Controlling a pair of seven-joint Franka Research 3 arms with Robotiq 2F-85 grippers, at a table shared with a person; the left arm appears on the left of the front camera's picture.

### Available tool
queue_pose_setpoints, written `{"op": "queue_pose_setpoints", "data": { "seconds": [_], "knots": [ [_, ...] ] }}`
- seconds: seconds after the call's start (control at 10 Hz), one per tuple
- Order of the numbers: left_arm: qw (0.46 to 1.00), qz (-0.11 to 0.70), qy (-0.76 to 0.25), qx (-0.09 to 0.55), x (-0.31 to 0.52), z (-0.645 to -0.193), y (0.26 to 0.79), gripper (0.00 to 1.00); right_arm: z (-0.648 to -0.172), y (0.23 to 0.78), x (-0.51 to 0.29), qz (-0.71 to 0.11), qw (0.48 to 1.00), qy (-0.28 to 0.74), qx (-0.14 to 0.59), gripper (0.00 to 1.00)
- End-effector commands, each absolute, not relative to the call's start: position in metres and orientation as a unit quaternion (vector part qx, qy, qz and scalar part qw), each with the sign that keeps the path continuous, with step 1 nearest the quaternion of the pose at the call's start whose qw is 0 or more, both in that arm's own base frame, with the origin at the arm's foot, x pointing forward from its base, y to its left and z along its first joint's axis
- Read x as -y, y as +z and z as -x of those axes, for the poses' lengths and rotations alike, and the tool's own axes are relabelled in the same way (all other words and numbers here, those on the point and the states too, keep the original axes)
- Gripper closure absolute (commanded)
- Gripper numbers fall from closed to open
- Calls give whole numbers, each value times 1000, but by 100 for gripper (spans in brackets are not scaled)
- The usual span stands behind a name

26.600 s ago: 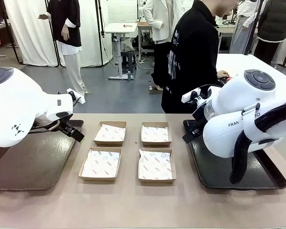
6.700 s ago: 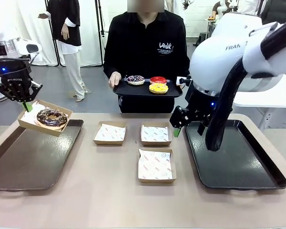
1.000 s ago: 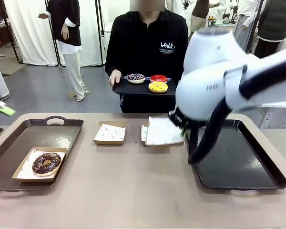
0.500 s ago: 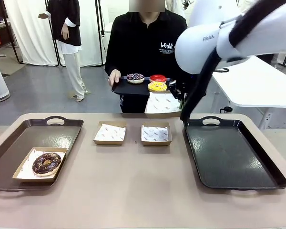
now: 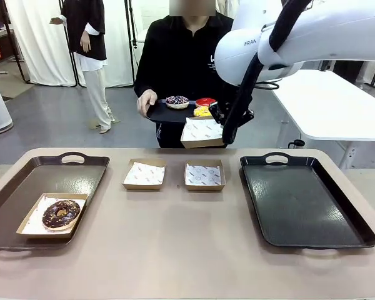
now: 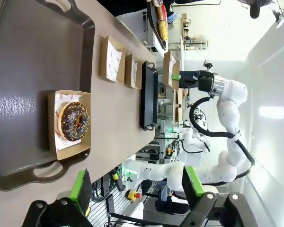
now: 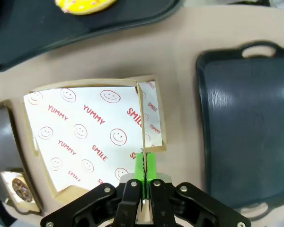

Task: Individually package the donuts and arrange them on the tray.
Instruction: Place the picked Paper togo box on the Handle tray while simultaneously picking up another Paper togo box from the table with the other hand.

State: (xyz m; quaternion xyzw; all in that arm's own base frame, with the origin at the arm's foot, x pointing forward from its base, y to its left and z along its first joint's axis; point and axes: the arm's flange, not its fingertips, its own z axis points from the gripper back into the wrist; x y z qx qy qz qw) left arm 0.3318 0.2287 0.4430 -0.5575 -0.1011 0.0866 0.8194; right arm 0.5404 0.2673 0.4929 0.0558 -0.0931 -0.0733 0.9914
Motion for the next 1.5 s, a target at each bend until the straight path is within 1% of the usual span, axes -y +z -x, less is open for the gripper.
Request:
{"op": "queue_pose_setpoints", "data": {
  "seconds": [0.0, 0.1, 0.2, 0.4, 0.5, 1.4],
  "knots": [
    [828, 549, 65, 90, -228, -339, 445, 0, -555, 498, -277, -42, 994, -27, 99, 100],
    [819, 558, 87, 101, -229, -332, 443, 0, -561, 494, -279, -33, 995, -23, 96, 100],
    [819, 558, 87, 101, -229, -332, 443, 0, -564, 490, -278, -35, 995, -20, 93, 100],
    [819, 558, 87, 101, -229, -332, 443, 0, -566, 479, -270, -12, 997, -5, 78, 100],
    [819, 558, 87, 101, -229, -332, 443, 0, -557, 487, -278, -45, 995, -25, 91, 100],
    [819, 558, 87, 101, -229, -332, 443, 0, -557, 487, -278, -45, 995, -25, 91, 100]
  ]
}}
